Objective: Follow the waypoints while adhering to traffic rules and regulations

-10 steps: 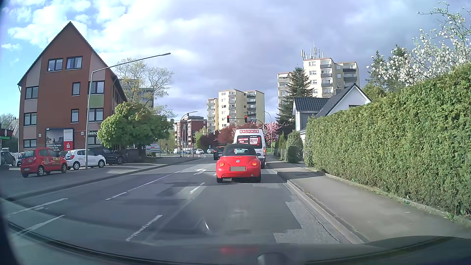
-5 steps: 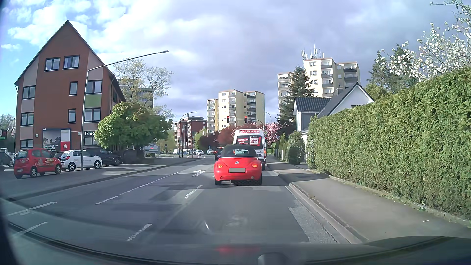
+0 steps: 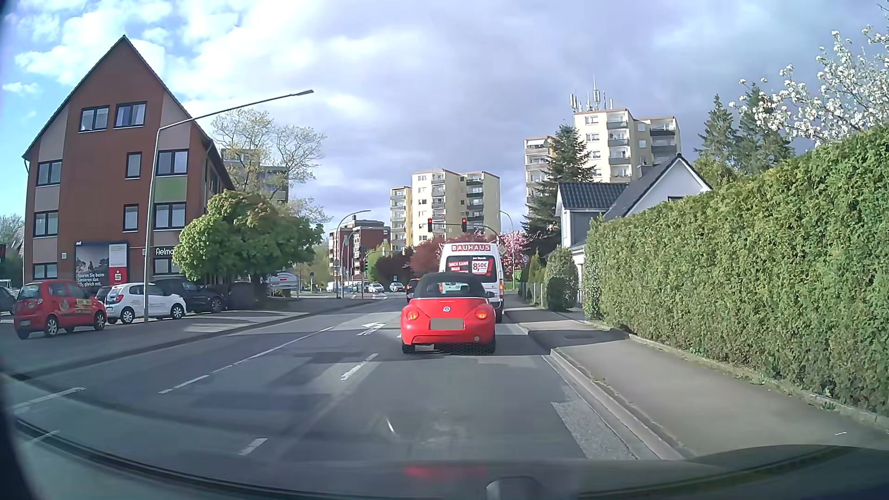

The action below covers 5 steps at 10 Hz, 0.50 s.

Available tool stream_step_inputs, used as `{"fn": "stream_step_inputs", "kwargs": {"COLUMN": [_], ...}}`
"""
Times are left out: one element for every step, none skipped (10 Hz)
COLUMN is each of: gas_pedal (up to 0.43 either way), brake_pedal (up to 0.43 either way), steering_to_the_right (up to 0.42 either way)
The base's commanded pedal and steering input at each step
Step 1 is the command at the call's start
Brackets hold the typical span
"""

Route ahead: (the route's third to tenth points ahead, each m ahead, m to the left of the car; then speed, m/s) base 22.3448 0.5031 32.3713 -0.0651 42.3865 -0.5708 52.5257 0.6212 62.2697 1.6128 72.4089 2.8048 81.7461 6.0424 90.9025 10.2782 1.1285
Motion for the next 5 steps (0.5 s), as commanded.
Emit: {"fn": "stream_step_inputs", "kwargs": {"gas_pedal": [0.000,0.000,0.000,0.000,0.000], "brake_pedal": [0.000,0.000,0.006,0.000,0.000], "steering_to_the_right": [-0.002,-0.002,-0.002,-0.002,-0.002]}}
